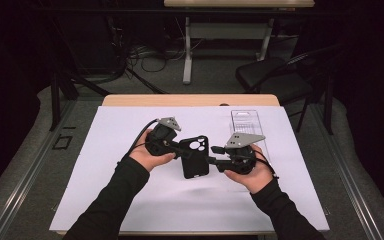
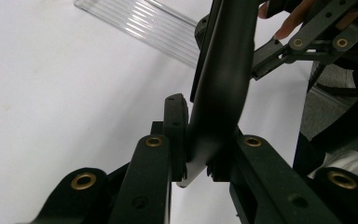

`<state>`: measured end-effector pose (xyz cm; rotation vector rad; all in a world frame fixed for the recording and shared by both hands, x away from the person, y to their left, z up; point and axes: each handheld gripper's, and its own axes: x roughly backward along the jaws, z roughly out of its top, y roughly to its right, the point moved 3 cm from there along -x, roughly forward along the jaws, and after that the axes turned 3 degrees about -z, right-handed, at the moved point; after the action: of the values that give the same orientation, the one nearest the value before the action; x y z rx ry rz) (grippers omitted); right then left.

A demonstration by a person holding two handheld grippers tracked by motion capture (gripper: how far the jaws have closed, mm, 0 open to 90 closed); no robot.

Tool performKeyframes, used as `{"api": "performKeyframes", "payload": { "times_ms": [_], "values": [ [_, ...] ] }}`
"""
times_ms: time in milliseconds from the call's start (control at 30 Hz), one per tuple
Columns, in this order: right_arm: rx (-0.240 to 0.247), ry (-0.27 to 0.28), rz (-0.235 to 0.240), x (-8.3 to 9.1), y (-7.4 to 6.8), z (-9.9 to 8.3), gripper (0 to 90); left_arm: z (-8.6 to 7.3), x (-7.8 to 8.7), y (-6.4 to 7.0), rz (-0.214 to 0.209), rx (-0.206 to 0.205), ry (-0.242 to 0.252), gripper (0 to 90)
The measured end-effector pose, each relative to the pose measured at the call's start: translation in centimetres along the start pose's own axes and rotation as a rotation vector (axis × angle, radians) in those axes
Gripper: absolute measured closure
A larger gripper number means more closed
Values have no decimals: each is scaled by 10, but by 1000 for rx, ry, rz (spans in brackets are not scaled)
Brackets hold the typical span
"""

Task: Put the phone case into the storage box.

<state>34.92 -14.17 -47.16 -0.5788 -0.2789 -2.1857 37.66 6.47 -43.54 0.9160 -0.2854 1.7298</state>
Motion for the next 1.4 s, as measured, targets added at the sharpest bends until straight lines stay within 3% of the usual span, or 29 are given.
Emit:
{"api": "performKeyframes", "payload": {
  "times_ms": [200, 533, 967, 1400],
  "values": [
    [-5, -14, 14, -1, 0, -1, 627, 1, -3, 2, -8, -7, -18, 812],
    [-21, 7, 13, 3, 0, 2, 646, 1, -9, 3, -3, -10, -39, 812],
    [-10, 9, -6, 14, 0, 19, 691, 1, -13, 5, -8, -19, -54, 812],
    [-6, -37, 9, 19, 1, 32, 742, 2, -16, 8, -19, -31, -60, 812]
  ]
}}
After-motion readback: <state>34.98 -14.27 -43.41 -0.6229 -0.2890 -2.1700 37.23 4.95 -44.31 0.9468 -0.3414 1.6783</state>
